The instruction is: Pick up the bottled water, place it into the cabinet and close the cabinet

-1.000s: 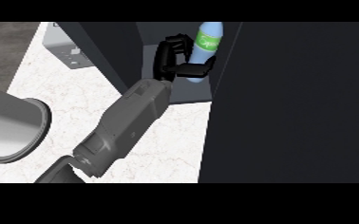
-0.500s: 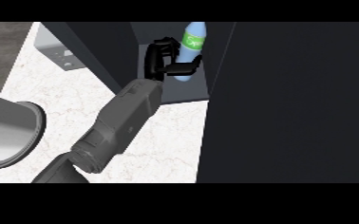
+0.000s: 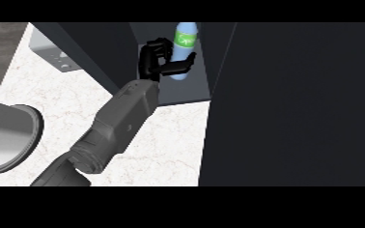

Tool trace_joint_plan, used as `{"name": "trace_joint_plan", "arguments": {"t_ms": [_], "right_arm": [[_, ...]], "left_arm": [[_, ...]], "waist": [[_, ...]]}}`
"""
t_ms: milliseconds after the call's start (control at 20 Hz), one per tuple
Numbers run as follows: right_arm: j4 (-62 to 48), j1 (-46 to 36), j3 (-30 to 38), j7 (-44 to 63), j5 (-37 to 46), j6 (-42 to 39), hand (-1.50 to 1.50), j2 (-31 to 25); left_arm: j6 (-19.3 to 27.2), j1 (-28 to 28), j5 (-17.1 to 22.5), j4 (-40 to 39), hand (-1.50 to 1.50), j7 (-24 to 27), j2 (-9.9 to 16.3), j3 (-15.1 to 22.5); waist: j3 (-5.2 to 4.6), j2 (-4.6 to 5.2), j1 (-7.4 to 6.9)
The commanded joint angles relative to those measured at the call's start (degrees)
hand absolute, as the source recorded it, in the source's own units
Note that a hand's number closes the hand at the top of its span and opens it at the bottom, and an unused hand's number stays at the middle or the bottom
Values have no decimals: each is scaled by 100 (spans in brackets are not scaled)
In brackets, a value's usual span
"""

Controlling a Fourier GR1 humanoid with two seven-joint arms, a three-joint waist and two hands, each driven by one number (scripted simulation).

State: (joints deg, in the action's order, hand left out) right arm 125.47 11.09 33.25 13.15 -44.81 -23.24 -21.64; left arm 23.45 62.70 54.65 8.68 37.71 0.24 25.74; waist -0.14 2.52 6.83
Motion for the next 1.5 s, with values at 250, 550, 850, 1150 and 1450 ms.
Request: {"name": "trace_joint_plan", "arguments": {"t_ms": [250, 550, 850, 1150, 1450], "right_arm": [[46, 89, -27, -75, 47, -78, -150, 173], [-207, -149, 33, -127, 76, -103, -150, 37], [-17, -117, -64, -93, 30, -92, -150, 122], [-89, -128, -123, -100, 111, -154, -150, 143], [-105, -189, -90, -84, 39, -238, -150, 29]], "left_arm": [[-329, 193, 282, -362, 150, 226, 63, -456], [-286, 366, 190, -580, 150, 177, -14, -418], [-224, 469, 153, -696, -150, 407, 109, -431], [-133, 560, 152, -772, -150, 409, -19, -461], [-14, 580, -37, -861, -150, 494, -20, -297]], "waist": [[1, 31, 93], [3, 74, 70], [-2, 102, 150], [1, 119, 169], [3, 103, 248]]}}
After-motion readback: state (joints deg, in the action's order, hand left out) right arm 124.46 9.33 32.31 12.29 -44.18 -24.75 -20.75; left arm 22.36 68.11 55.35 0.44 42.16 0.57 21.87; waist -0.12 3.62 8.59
